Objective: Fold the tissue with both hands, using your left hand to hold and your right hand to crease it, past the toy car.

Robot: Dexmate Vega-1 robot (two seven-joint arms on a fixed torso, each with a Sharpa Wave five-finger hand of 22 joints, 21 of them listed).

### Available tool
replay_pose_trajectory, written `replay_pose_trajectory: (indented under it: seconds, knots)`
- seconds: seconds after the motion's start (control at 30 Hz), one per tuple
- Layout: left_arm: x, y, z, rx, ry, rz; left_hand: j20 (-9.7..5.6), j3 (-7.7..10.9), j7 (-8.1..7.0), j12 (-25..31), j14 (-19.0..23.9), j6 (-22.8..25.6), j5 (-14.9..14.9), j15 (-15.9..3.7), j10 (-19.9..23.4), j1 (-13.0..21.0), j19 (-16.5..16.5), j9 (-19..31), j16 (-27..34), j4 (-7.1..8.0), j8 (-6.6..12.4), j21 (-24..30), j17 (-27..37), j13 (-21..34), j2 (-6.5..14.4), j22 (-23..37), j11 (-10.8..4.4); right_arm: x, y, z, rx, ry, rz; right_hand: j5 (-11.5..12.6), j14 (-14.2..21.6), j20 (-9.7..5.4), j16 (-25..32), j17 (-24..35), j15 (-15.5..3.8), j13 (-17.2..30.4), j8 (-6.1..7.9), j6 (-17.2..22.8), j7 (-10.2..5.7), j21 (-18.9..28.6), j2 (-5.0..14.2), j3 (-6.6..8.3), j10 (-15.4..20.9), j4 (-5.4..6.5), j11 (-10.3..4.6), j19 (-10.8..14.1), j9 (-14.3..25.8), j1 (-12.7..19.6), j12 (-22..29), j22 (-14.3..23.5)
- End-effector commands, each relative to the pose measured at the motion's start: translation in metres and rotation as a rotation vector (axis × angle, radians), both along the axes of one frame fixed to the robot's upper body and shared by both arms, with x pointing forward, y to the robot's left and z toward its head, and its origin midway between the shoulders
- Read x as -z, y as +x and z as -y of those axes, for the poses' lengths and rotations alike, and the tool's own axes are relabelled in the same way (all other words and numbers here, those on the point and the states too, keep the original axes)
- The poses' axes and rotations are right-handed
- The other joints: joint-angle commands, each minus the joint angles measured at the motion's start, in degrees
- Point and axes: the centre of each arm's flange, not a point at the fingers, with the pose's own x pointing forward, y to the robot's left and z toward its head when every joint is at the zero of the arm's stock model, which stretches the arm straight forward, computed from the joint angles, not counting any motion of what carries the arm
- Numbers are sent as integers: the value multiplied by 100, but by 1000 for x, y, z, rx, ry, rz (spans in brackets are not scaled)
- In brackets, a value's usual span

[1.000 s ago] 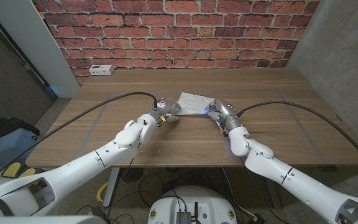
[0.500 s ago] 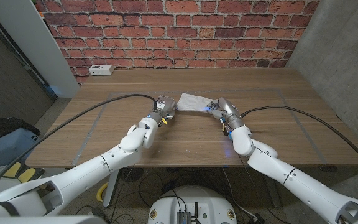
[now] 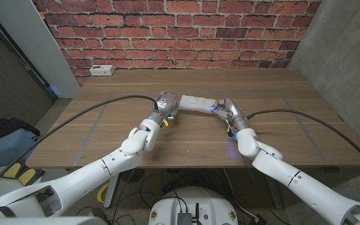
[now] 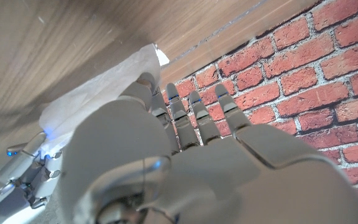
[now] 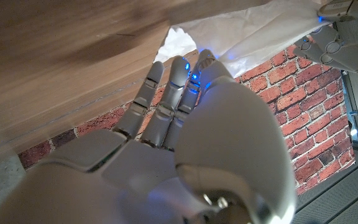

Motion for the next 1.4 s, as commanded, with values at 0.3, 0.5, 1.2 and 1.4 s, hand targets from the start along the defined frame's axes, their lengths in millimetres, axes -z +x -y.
replay_pose_trajectory:
  seconds: [0.3, 0.5, 1.2, 1.4]
  knots:
    - [-19, -37, 19, 66, 65, -22, -135, 99, 99, -52, -109, 246, -39, -262, -58, 48, 0, 41, -101, -74, 21, 24, -13, 1, -16, 25, -37, 3, -23, 22, 17, 67, 58, -21, -104, 5, 47, -38, -384, 1509, 74, -31, 22, 127, 61, 43, 202, -12, 281, -81, 116, -35, 622, 42]
    - [-20, -41, 19, 73, 69, -68, -163, 126, 237, -61, -110, 333, -16, -285, -35, 104, -8, 36, -100, -132, 14, 26, -20, -3, -44, 25, -69, -2, -28, 24, 17, 72, 86, -27, -114, 11, 51, -90, -391, 1514, 78, -49, -2, 155, 58, 43, 185, -17, 284, -102, 148, -42, 626, 46]
    - [-26, -48, 6, 34, 34, -40, -172, 194, 370, -73, 24, 348, 57, -254, 54, 174, 63, 18, -51, -170, -111, 70, -11, -7, -51, 27, -43, -28, -25, 8, 25, -21, 137, -42, -138, 27, 119, -119, -401, 1484, 93, -34, -2, 288, 44, 74, 179, -42, 270, -151, 220, -64, 645, 52]
    - [-32, -39, 0, 13, 22, -31, -183, 204, 363, -76, 71, 343, 63, -250, 77, 170, 122, 15, -46, -169, -144, 100, -12, -8, -66, 31, -51, -35, -18, 1, 32, -48, 138, -45, -137, 31, 113, -145, -400, 1482, 86, -31, 9, 319, 40, 83, 183, -42, 261, -169, 222, -77, 655, 51]
